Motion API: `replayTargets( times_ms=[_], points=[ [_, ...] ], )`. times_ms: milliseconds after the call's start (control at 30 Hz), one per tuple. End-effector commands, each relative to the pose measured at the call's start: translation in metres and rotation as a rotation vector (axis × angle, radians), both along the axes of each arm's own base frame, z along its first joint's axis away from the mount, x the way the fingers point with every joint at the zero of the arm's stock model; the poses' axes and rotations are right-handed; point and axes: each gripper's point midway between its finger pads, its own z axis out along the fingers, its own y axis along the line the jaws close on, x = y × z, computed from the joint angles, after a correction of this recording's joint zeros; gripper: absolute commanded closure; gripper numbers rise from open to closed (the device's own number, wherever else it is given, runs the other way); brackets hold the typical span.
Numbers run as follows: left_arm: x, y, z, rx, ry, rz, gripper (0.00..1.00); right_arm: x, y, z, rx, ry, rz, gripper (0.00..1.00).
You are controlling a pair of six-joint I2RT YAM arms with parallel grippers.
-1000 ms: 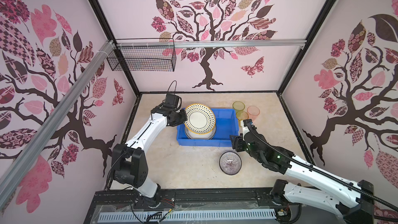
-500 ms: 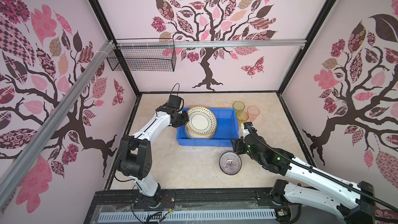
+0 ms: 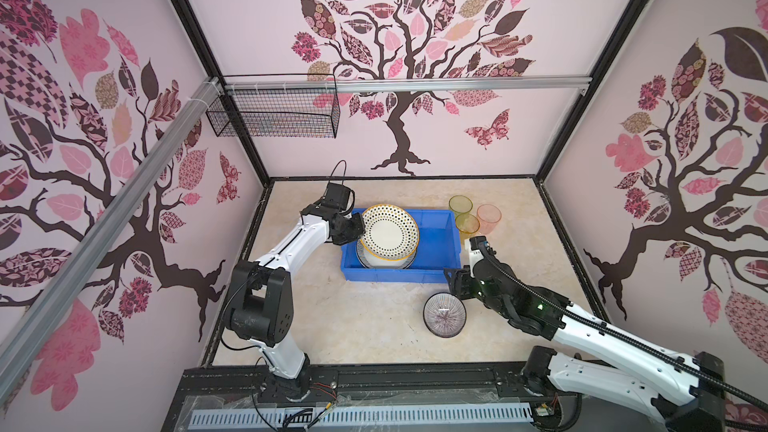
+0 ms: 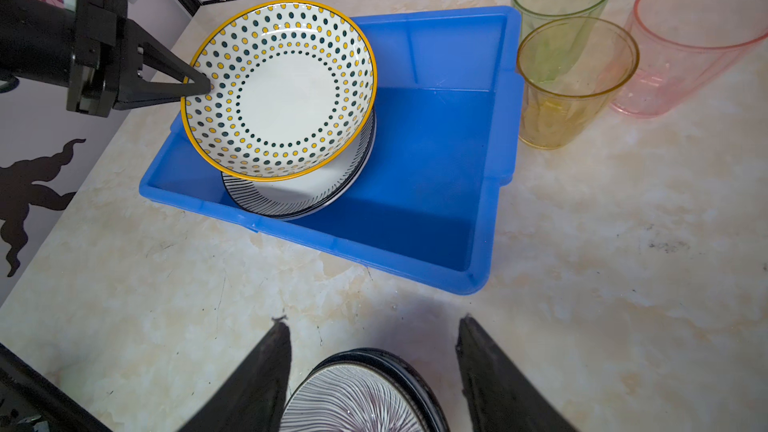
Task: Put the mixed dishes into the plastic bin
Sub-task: 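Carry the dotted plate over the bin and lower it onto the striped plate, then lay the dotted plate flat while the right gripper lowers to the glass bowl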
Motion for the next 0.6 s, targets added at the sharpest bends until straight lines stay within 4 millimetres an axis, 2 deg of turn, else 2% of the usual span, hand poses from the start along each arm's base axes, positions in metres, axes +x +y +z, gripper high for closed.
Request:
replayTargets(
  times_ms=[0,567],
  points=[
    [0.009,-0.012,0.019,-0.07,-0.085,-0.017,1.0,-0.001,0.0,0.012,0.013,0.005,0.005,0.34],
    [-0.001,-0.007,-0.003,-0.06,-0.044,-0.002,1.0,-0.008,0.002,0.002,-0.018,0.056,0.039,0.33]
  ],
)
